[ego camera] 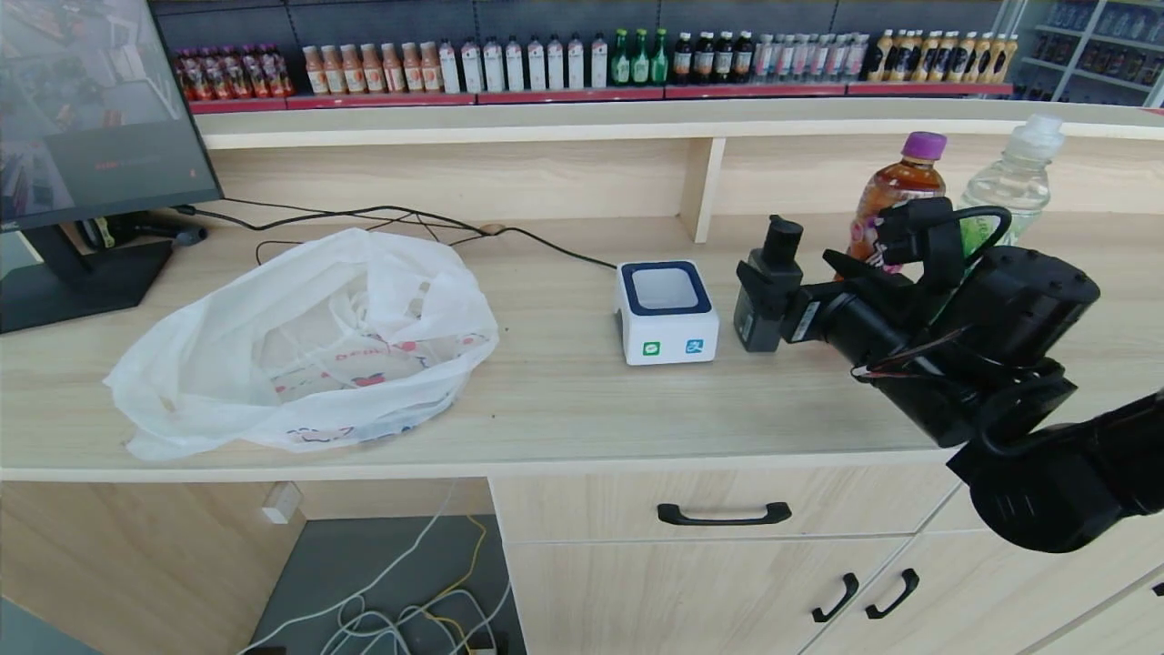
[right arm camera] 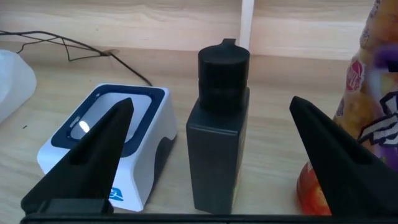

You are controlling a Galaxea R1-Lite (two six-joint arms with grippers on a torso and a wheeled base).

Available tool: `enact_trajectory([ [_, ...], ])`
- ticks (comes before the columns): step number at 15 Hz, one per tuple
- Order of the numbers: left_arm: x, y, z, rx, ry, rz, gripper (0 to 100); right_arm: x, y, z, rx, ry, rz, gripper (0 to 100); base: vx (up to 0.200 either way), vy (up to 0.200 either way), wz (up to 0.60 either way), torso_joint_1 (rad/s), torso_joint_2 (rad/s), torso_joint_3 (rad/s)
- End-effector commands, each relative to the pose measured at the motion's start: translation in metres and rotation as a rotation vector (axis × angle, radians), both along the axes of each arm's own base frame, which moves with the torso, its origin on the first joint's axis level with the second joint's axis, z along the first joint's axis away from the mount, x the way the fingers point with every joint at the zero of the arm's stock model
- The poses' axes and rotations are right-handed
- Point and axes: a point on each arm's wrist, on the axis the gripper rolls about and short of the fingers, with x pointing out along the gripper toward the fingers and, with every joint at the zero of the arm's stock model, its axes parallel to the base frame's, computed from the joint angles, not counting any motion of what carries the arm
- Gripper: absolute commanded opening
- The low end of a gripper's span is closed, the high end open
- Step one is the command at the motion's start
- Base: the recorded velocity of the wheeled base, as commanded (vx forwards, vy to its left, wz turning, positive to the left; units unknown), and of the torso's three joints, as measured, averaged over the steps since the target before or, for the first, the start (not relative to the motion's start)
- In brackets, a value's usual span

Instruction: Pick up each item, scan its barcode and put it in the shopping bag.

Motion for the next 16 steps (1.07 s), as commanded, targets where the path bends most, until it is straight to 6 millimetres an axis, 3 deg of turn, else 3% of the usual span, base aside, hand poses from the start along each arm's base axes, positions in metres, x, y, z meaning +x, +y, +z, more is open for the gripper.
enact_trajectory([
  [1, 0.0, 0.0, 0.0, 0.0, 0.0, 0.001, 100, 0.01, 0.0, -0.006, -0.003, 0.008, -0.009, 100, 0.0, 0.0, 0.0, 0.0, 0.0, 0.0],
  [6, 0.0, 0.0, 0.0, 0.0, 0.0, 0.001, 100, 0.033, -0.006, -0.009, 0.017, -0.032, -0.053, 100, 0.0, 0.0, 0.0, 0.0, 0.0, 0.0],
  [16, 0.0, 0.0, 0.0, 0.0, 0.0, 0.001, 100, 0.042, -0.004, -0.013, 0.02, -0.036, -0.068, 100, 0.0, 0.0, 0.0, 0.0, 0.0, 0.0],
])
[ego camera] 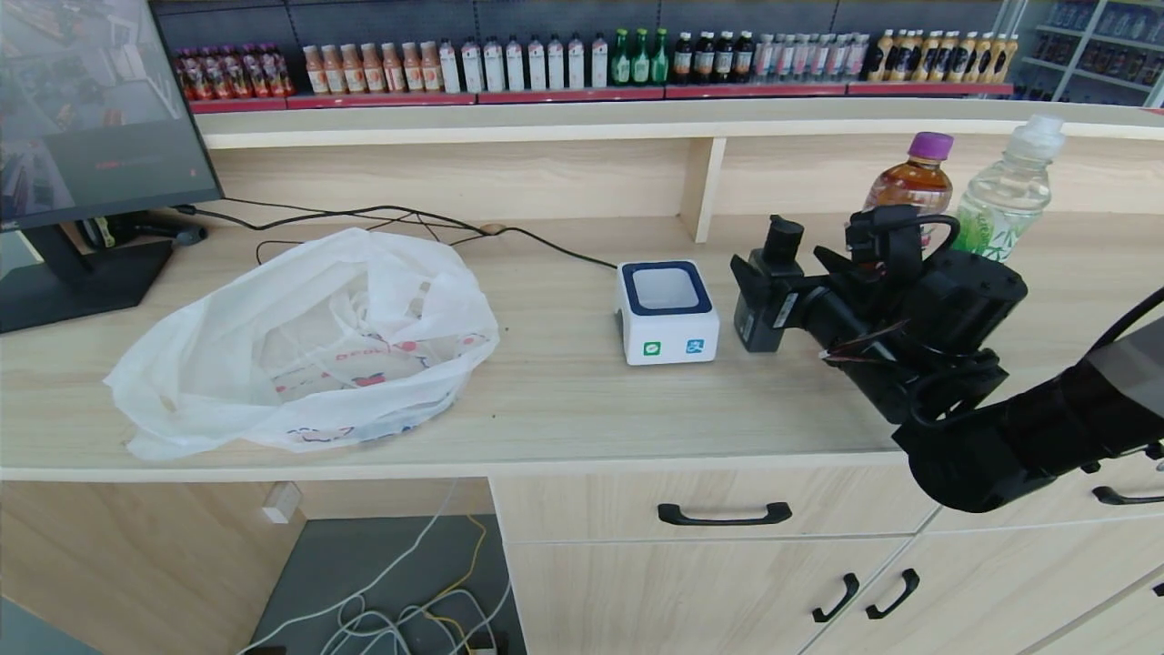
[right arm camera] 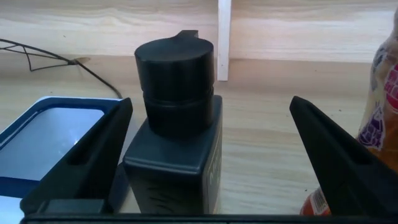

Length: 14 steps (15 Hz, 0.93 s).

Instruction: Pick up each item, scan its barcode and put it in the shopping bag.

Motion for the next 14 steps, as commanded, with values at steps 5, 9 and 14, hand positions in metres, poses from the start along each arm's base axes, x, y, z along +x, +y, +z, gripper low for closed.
enact_trajectory([
  [5, 0.0, 0.0, 0.0, 0.0, 0.0, 0.0, 100, 0.0, 0.008, -0.004, -0.003, 0.009, 0.019, 100, 0.0, 0.0, 0.0, 0.0, 0.0, 0.0],
  [9, 0.0, 0.0, 0.0, 0.0, 0.0, 0.0, 100, 0.002, 0.008, -0.009, -0.002, 0.014, 0.02, 100, 0.0, 0.0, 0.0, 0.0, 0.0, 0.0],
  [14, 0.0, 0.0, 0.0, 0.0, 0.0, 0.0, 100, 0.007, 0.01, -0.015, 0.0, 0.023, 0.02, 100, 0.0, 0.0, 0.0, 0.0, 0.0, 0.0],
])
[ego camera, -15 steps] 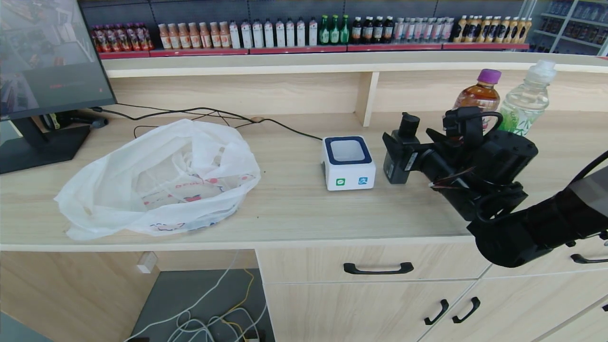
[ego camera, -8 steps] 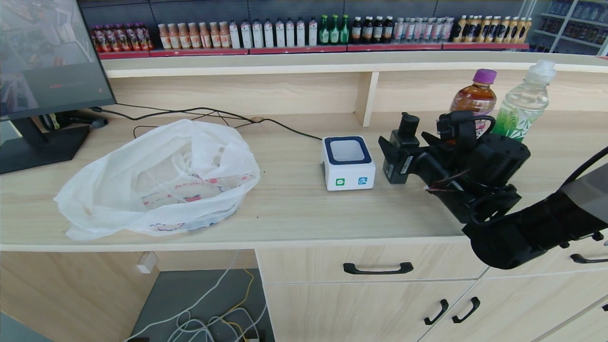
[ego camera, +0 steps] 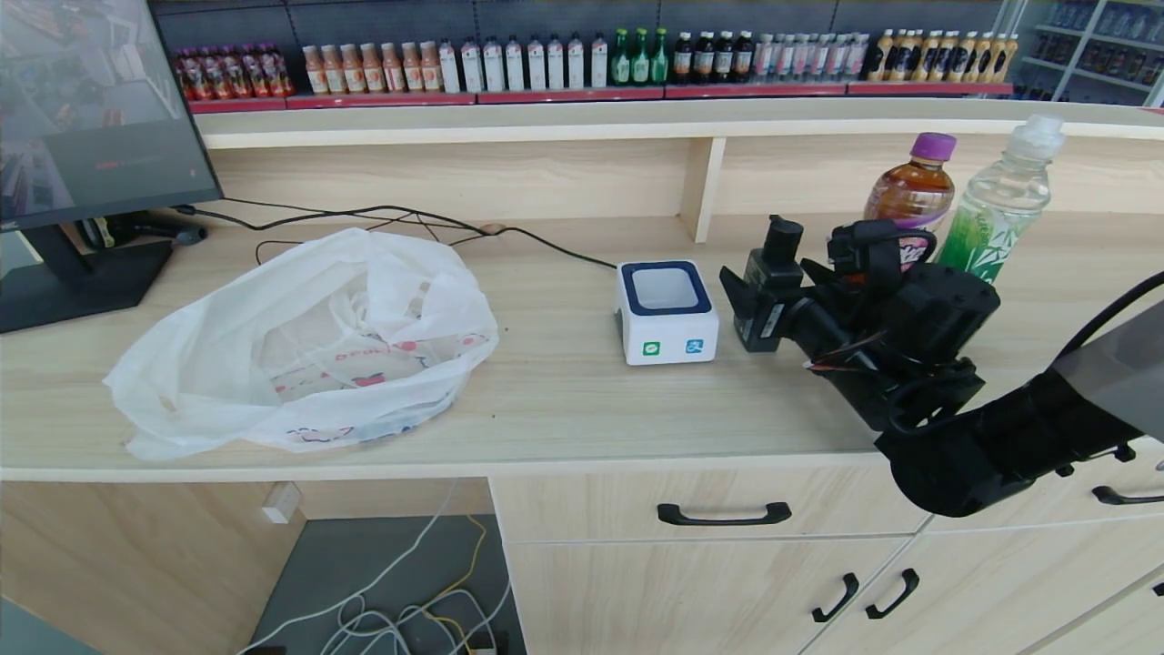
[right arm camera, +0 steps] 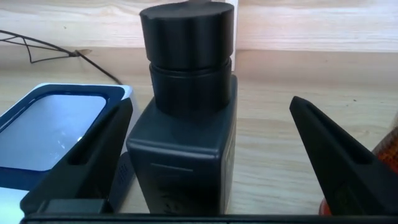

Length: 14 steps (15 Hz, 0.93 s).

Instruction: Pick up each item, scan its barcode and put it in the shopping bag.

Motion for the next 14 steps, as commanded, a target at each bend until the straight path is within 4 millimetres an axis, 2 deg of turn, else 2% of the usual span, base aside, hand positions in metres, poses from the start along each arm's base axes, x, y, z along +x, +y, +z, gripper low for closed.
enact_trajectory([
  [1, 0.0, 0.0, 0.0, 0.0, 0.0, 0.0, 100, 0.0027, 0.0006, -0.0019, -0.001, 0.001, -0.001, 100, 0.0, 0.0, 0.0, 0.0, 0.0, 0.0],
  [11, 0.0, 0.0, 0.0, 0.0, 0.0, 0.0, 100, 0.0049, 0.0001, -0.0052, -0.002, 0.007, -0.002, 100, 0.0, 0.0, 0.0, 0.0, 0.0, 0.0],
  [12, 0.0, 0.0, 0.0, 0.0, 0.0, 0.0, 100, 0.0049, 0.0001, -0.0052, -0.002, 0.007, -0.002, 0, 0.0, 0.0, 0.0, 0.0, 0.0, 0.0],
  [14, 0.0, 0.0, 0.0, 0.0, 0.0, 0.0, 100, 0.0044, -0.0001, -0.0067, 0.002, 0.014, -0.002, 0, 0.0, 0.0, 0.0, 0.0, 0.0, 0.0],
])
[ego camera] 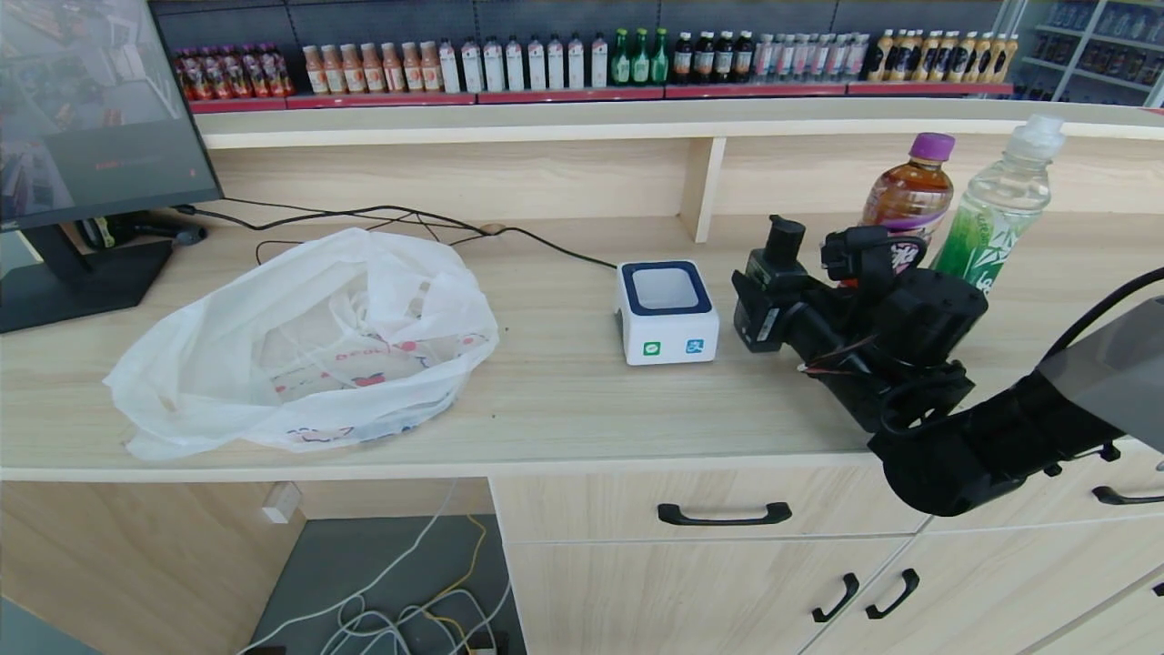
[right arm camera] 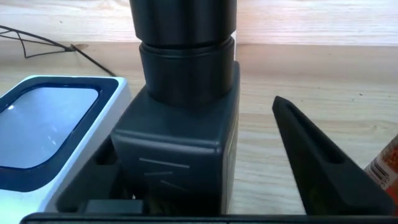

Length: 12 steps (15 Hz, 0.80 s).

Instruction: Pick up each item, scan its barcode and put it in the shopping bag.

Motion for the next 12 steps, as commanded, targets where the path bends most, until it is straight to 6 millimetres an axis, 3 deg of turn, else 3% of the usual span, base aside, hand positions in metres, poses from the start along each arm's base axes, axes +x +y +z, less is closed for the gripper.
enact_trajectory([
  [1, 0.0, 0.0, 0.0, 0.0, 0.0, 0.0, 100, -0.0009, 0.0002, -0.0007, 0.008, 0.006, 0.003, 0, 0.0, 0.0, 0.0, 0.0, 0.0, 0.0],
  [12, 0.0, 0.0, 0.0, 0.0, 0.0, 0.0, 100, -0.0022, -0.0003, -0.0043, 0.021, 0.014, 0.004, 0, 0.0, 0.0, 0.0, 0.0, 0.0, 0.0],
])
